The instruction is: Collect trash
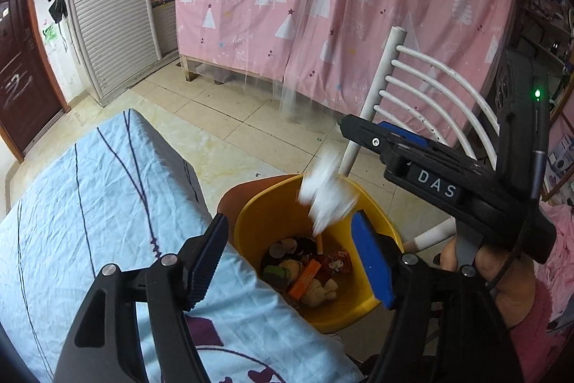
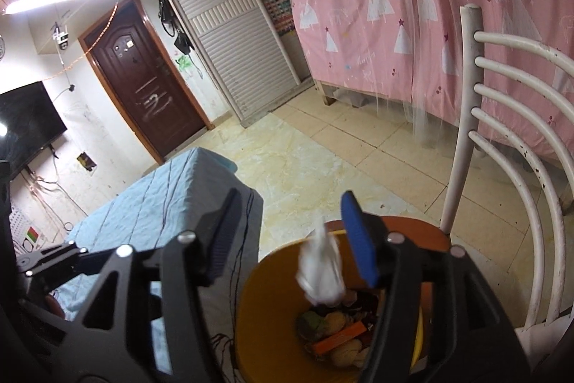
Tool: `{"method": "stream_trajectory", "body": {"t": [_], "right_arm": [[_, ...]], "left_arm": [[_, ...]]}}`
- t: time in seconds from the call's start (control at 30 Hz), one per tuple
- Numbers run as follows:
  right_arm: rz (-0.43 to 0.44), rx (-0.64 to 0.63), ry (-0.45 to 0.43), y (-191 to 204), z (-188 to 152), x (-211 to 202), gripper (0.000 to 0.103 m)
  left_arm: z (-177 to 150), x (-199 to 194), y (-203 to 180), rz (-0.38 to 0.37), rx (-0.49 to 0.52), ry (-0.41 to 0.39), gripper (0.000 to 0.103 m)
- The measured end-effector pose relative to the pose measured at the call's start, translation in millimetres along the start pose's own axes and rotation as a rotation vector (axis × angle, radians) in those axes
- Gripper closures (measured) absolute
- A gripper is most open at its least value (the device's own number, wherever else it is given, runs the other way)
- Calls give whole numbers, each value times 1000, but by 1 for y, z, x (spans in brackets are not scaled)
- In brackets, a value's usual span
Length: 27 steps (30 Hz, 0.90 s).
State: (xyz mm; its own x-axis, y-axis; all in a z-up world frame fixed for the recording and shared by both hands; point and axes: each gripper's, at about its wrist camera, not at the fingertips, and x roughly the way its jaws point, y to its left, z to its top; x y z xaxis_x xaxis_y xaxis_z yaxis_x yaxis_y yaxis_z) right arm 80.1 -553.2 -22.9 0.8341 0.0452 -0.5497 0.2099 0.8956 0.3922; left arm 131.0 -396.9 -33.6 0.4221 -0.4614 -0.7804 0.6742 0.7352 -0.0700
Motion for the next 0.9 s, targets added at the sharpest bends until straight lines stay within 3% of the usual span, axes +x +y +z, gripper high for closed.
{"method": "stream_trajectory", "body": {"t": [0.5, 0.67, 0.9], "right_arm": [[33, -40, -15, 30, 7, -3, 44], [66, -65, -32, 51, 8, -3, 26], [119, -124, -24, 91, -2, 3, 22]], "left_arm": [[-10, -25, 25, 21, -47, -52, 40], [-23, -41, 45, 50, -91, -86, 39], [-43, -63, 76, 102, -174, -132, 37]]}}
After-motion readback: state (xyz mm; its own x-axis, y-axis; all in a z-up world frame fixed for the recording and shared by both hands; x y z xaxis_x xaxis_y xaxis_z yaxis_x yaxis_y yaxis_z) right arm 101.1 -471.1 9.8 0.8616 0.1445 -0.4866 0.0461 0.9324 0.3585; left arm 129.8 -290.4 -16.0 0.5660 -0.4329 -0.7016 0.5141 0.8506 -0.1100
